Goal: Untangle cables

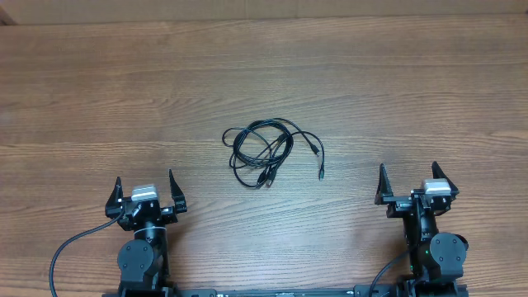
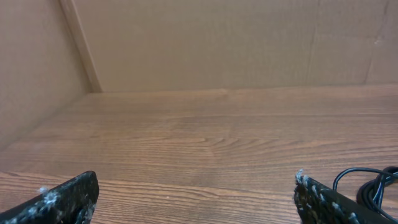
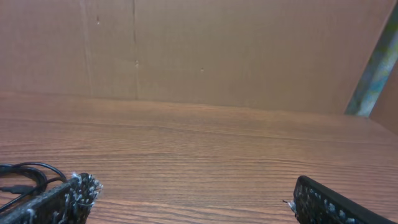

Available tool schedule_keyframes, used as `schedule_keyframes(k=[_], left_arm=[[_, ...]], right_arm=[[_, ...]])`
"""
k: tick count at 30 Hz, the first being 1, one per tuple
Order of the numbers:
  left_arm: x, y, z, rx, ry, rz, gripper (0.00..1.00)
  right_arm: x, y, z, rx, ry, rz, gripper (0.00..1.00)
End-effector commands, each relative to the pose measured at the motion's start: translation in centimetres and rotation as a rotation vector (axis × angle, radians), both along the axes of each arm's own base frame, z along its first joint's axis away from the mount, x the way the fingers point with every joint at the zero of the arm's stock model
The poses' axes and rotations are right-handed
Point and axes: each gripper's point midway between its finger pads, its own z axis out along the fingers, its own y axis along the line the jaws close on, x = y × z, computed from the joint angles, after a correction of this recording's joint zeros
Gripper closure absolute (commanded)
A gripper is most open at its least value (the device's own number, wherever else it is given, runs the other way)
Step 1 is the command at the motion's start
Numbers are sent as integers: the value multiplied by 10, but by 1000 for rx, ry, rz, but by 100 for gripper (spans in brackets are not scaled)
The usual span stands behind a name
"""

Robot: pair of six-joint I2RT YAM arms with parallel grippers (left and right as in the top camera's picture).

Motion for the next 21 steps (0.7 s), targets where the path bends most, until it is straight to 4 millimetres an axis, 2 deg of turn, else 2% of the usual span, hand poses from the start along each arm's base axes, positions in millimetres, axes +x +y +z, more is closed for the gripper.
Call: schedule_keyframes(k=[1,21], left_arm=[[-1,6,1,23,-3,29,1],[-1,6,1,23,-3,30,0]], right_arm=[[0,-2,-1,4,-6,-7,0],[0,-2,-1,4,-6,-7,0]])
